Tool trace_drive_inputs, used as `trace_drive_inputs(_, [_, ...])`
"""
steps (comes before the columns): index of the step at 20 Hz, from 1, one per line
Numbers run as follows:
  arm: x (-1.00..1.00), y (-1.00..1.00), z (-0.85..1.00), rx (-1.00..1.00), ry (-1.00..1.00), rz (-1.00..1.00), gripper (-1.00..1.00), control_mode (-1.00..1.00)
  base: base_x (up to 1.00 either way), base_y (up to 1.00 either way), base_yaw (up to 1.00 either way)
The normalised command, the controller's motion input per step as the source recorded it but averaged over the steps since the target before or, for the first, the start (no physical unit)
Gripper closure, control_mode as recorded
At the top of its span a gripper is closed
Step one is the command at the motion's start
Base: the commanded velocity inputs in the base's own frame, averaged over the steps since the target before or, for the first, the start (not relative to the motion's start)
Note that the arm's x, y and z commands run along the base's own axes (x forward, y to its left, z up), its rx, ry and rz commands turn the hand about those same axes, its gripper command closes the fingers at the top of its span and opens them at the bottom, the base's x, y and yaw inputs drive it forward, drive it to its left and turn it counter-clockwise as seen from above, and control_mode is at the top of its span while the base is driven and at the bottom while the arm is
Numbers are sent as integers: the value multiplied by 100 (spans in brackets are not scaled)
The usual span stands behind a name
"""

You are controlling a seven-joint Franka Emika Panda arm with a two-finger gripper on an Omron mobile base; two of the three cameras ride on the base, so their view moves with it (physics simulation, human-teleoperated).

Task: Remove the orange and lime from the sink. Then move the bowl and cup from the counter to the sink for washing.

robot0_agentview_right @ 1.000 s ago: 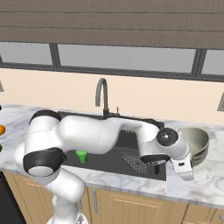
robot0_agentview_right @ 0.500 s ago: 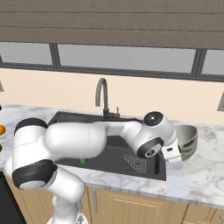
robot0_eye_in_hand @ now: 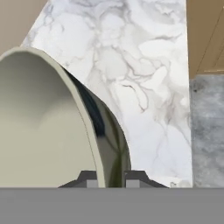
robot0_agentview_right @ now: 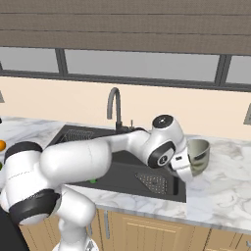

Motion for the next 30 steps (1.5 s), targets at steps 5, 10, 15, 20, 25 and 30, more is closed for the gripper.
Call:
trace_drive_inputs(5, [14, 25, 6, 12, 0, 0, 100, -100, 0, 0, 0])
trace_drive_inputs(10, [21, 27, 1, 11, 0, 0, 100, -100, 0, 0, 0])
trace_drive_inputs(15, [23, 30, 0, 9, 0, 0, 100, -100, 0, 0, 0])
trace_drive_inputs(20, [24, 29, -2, 9, 0, 0, 100, -100, 0, 0, 0])
trace_drive_inputs(25, [22, 23, -9, 10, 5, 0, 100, -100, 0, 0, 0])
trace_drive_inputs(30, [17, 19, -13, 12, 1, 0, 100, -100, 0, 0, 0])
